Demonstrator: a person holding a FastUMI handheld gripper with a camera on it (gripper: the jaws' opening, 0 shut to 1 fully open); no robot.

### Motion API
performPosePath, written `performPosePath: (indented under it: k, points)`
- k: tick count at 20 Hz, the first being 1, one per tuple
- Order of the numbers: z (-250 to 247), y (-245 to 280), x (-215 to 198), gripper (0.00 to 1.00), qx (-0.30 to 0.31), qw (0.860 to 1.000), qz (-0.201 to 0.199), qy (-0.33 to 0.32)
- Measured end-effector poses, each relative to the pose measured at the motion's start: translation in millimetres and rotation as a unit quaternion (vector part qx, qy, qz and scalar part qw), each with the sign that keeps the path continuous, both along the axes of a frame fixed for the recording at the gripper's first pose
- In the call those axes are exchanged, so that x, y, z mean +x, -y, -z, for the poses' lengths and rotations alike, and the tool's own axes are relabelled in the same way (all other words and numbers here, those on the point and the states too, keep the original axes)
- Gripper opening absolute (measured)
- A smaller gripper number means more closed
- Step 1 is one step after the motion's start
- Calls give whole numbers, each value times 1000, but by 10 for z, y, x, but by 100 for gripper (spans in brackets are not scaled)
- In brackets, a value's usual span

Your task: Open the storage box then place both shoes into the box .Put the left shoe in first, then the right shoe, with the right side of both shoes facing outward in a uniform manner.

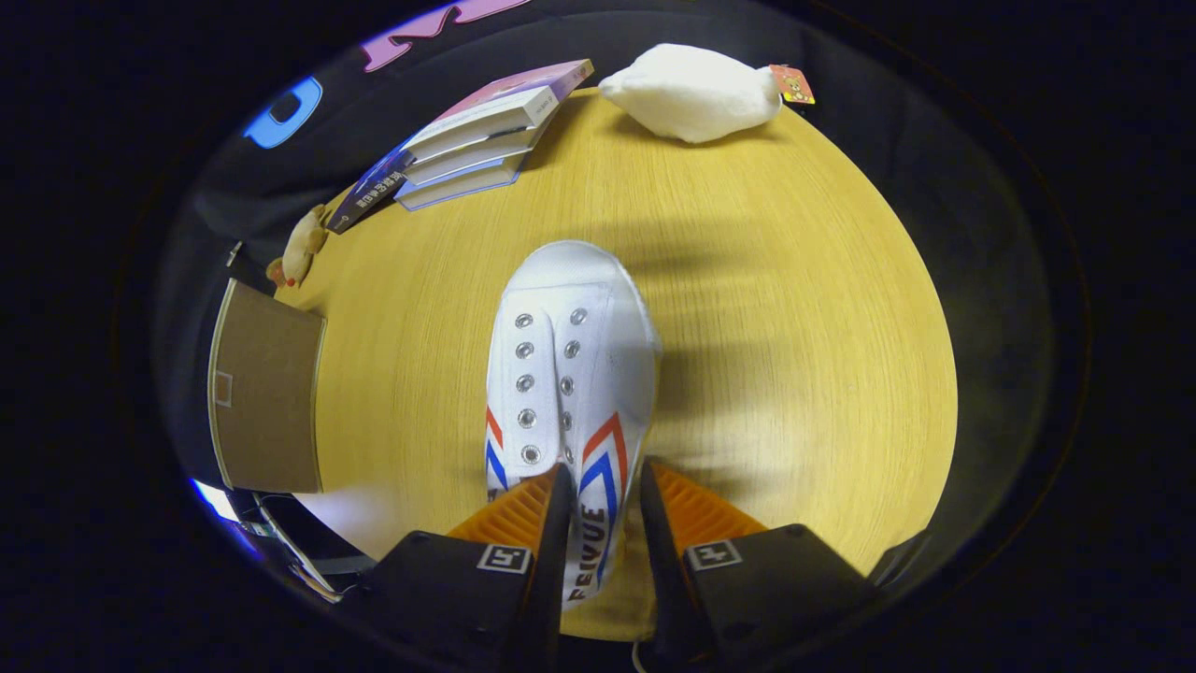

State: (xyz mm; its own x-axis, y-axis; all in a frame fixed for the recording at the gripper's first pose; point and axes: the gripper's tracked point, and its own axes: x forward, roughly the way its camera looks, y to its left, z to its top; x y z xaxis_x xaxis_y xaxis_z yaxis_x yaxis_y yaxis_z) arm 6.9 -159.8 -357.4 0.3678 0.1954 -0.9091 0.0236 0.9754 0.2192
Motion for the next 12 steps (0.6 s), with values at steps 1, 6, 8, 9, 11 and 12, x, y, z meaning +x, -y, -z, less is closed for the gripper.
performPosePath:
  k: [1,6,8,9,11,12]
  points:
    - [15,-3,-14,43,9,1000,3,-3]
    - [17,18,14,24,34,999,23,-1]
    - [-9,30,11,14,39,999,37,1]
    - [-15,36,-2,13,39,999,33,3]
    - [-34,23,-1,7,38,999,27,8]
    - [-66,-13,-32,7,40,999,26,6]
